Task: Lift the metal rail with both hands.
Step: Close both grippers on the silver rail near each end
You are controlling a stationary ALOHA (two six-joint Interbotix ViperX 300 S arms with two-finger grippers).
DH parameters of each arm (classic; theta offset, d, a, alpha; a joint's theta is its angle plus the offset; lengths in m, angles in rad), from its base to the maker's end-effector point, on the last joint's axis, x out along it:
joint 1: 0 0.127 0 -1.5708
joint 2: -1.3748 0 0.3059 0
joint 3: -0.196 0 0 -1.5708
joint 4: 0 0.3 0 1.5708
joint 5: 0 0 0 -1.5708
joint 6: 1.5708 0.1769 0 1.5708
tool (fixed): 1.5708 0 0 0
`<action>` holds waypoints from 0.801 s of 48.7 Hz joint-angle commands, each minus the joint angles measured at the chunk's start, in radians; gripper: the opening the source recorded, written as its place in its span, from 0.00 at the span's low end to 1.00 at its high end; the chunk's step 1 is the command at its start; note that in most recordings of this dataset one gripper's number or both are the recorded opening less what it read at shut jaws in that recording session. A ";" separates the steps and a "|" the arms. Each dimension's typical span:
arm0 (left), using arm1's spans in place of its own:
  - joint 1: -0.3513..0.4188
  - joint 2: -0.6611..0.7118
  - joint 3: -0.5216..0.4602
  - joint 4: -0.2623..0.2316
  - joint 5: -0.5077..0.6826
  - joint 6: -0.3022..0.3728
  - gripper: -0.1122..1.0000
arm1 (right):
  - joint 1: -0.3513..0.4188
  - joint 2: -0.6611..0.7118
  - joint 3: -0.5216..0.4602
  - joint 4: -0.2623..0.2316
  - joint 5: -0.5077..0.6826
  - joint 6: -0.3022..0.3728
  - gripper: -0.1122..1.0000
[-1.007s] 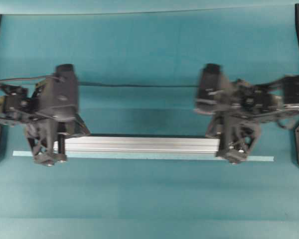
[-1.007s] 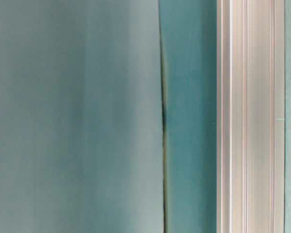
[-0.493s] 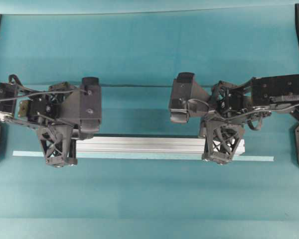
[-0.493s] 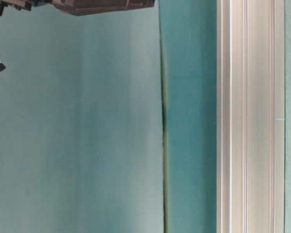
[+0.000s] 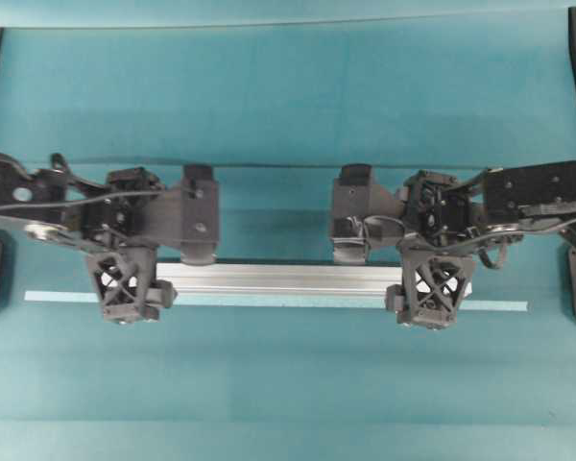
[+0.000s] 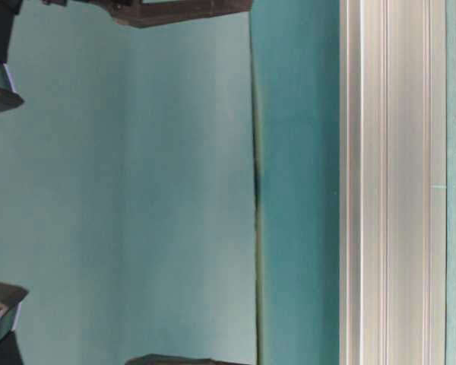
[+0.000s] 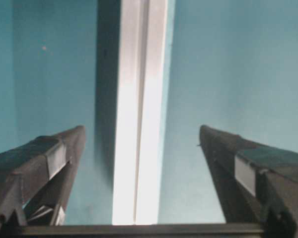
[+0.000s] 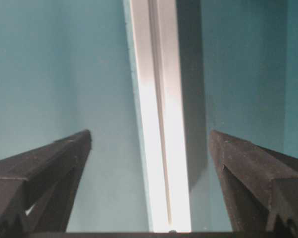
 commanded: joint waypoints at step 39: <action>-0.006 0.175 0.051 0.003 -0.175 0.021 0.99 | 0.014 0.172 0.034 -0.012 -0.138 -0.028 1.00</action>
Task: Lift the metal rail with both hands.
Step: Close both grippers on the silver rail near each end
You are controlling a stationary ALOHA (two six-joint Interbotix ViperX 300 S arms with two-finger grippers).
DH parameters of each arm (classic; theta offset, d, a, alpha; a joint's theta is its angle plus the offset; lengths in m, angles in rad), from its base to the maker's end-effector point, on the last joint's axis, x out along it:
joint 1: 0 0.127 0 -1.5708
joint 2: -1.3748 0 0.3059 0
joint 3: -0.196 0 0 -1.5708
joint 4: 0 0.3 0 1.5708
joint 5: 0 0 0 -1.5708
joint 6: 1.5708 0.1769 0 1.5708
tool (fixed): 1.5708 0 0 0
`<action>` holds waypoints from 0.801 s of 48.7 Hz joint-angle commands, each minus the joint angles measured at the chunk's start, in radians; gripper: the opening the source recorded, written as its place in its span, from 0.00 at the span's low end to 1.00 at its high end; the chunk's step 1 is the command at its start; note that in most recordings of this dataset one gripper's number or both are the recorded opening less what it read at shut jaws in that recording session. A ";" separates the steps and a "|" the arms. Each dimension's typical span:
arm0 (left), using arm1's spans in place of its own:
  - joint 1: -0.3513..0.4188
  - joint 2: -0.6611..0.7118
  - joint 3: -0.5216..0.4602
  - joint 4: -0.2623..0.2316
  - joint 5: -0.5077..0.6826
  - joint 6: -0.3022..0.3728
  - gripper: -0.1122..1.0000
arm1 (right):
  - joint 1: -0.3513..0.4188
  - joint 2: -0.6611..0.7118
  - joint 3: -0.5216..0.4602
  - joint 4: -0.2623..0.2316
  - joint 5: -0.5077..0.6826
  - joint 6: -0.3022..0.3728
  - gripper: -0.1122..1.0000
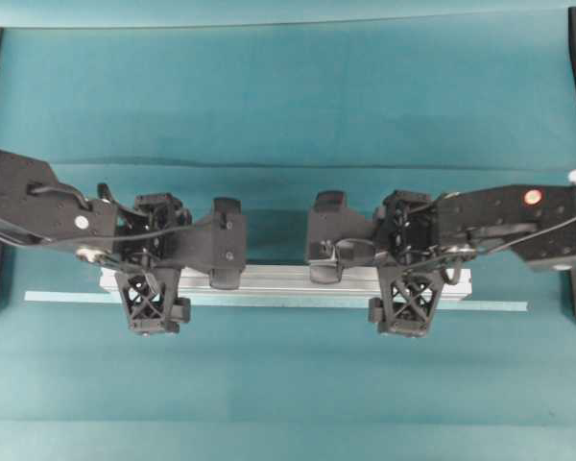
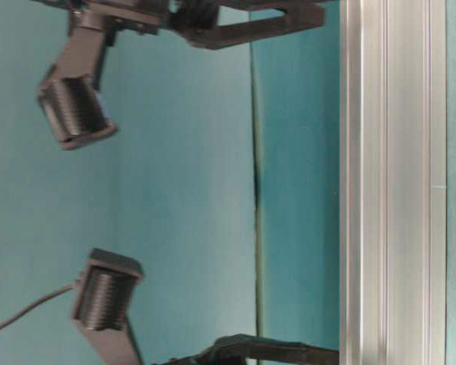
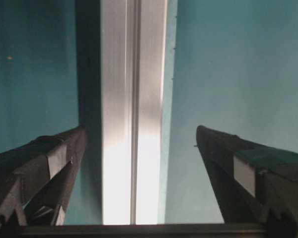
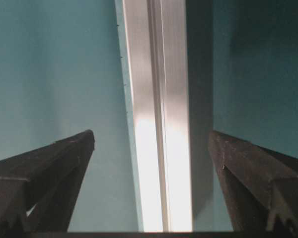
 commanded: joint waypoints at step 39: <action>0.006 0.075 0.031 0.003 -0.100 -0.002 0.99 | 0.005 0.097 0.069 -0.002 -0.137 -0.014 1.00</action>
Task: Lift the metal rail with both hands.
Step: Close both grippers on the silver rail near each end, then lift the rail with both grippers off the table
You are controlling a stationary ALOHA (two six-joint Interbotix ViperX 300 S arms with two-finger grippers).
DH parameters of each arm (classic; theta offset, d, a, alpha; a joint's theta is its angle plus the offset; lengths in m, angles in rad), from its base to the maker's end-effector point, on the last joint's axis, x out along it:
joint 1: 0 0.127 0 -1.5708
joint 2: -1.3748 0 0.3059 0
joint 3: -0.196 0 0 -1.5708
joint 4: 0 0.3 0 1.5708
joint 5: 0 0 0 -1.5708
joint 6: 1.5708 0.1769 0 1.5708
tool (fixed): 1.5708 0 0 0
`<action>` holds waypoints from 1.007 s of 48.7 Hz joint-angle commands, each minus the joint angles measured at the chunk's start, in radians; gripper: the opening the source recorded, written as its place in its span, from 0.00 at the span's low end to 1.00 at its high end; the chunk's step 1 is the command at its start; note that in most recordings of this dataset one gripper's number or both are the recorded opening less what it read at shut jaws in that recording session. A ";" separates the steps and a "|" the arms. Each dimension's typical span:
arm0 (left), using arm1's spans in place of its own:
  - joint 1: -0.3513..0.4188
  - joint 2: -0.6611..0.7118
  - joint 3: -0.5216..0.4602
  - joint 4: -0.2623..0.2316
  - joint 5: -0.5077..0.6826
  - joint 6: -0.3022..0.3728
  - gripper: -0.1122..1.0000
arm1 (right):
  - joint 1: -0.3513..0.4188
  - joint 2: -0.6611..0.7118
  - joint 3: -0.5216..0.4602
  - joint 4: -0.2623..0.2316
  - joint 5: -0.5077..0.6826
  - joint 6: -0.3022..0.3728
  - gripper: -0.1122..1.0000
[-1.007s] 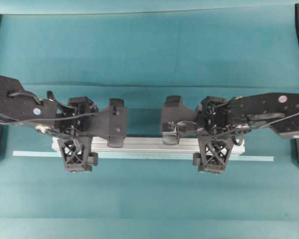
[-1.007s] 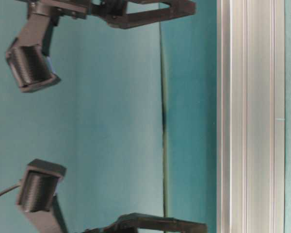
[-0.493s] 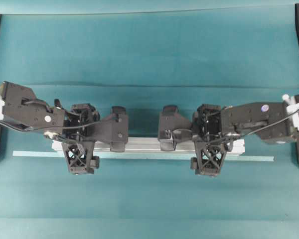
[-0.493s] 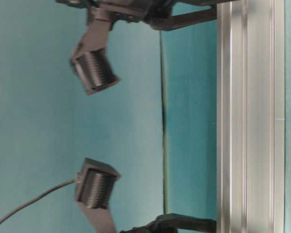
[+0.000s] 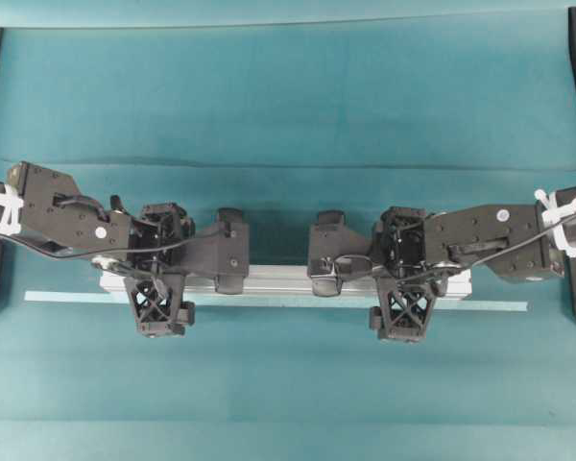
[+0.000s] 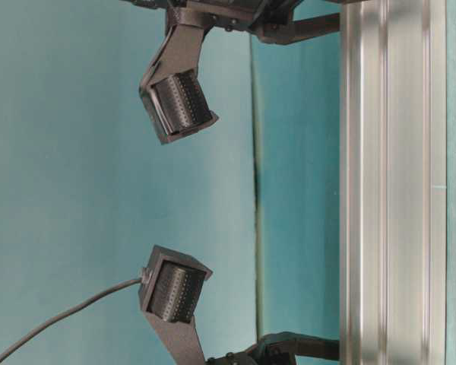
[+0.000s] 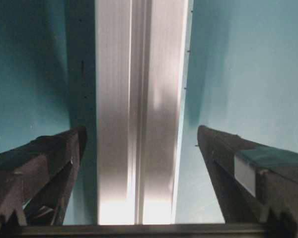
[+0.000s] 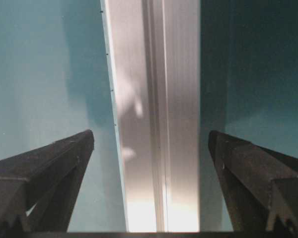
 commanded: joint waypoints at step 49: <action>-0.005 -0.014 0.002 0.002 -0.046 0.028 0.43 | -0.003 0.015 0.003 0.009 -0.002 0.037 0.50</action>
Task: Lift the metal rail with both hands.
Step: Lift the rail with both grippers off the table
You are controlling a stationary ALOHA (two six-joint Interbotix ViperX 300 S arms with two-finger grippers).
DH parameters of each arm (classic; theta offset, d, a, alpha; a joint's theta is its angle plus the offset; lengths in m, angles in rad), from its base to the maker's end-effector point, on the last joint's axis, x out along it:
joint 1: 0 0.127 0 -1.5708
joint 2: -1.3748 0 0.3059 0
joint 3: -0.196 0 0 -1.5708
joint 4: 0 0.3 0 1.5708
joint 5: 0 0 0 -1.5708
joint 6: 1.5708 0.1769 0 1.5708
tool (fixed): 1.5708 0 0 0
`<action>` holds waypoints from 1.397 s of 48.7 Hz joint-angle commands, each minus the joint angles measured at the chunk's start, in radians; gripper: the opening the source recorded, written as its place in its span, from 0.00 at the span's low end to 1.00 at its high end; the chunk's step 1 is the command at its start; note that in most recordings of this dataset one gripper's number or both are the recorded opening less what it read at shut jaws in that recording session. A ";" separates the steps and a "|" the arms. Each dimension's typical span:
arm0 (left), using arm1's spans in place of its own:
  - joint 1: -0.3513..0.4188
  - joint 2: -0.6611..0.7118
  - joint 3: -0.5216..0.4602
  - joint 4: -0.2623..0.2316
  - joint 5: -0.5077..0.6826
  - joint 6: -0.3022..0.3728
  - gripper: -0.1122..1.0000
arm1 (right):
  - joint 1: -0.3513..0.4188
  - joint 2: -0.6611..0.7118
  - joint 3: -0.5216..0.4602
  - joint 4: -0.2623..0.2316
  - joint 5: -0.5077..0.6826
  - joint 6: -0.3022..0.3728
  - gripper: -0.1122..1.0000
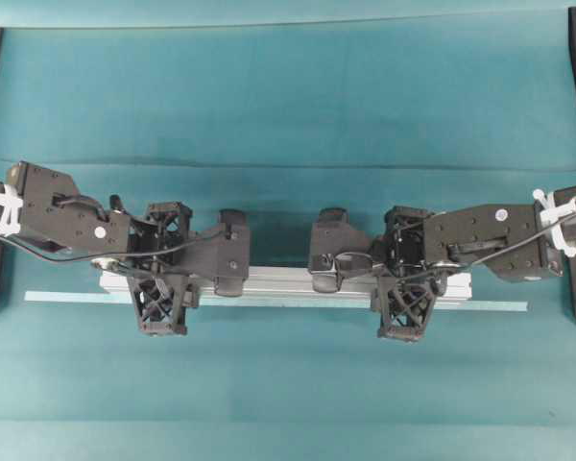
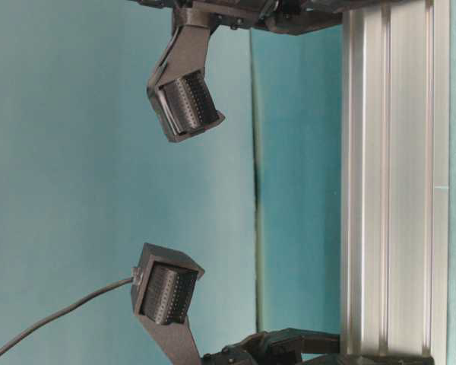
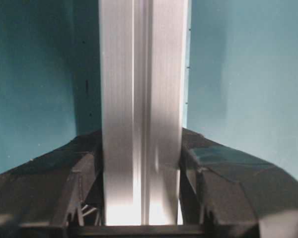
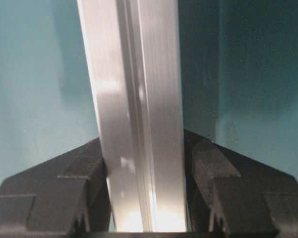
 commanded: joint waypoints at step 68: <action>-0.005 -0.227 -0.186 0.000 0.391 -0.006 0.43 | -0.051 -0.187 -0.221 0.003 0.442 -0.003 0.50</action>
